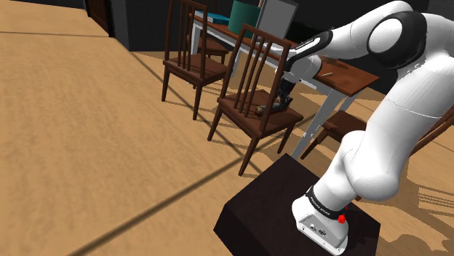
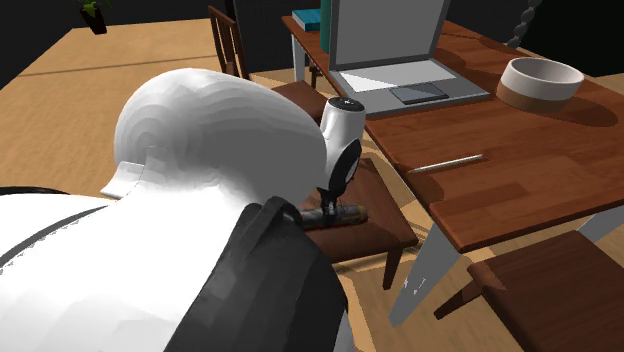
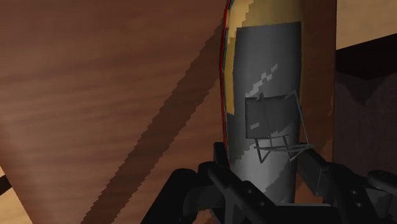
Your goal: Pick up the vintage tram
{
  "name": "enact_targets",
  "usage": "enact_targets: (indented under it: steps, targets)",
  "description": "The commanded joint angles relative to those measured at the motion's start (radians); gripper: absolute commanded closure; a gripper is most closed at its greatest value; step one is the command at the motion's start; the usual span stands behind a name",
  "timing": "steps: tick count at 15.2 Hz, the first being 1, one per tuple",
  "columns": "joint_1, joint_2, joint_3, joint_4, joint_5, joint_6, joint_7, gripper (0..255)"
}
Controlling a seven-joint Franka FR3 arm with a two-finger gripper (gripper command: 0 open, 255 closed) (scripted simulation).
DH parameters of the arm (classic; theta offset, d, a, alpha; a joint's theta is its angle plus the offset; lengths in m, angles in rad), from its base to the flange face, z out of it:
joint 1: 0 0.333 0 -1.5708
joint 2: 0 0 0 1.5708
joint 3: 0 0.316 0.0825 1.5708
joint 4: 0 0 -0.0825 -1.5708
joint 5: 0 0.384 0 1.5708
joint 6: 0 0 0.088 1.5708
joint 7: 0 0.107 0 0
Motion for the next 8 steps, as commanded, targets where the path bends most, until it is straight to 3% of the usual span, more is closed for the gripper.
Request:
enact_targets:
  steps: [1, 8]
  targets:
    - [0.015, -0.025, 0.000, 0.008, -0.033, -0.020, 0.022, 255]
    - [0.029, -0.116, -0.004, 0.049, -0.135, -0.103, 0.101, 255]
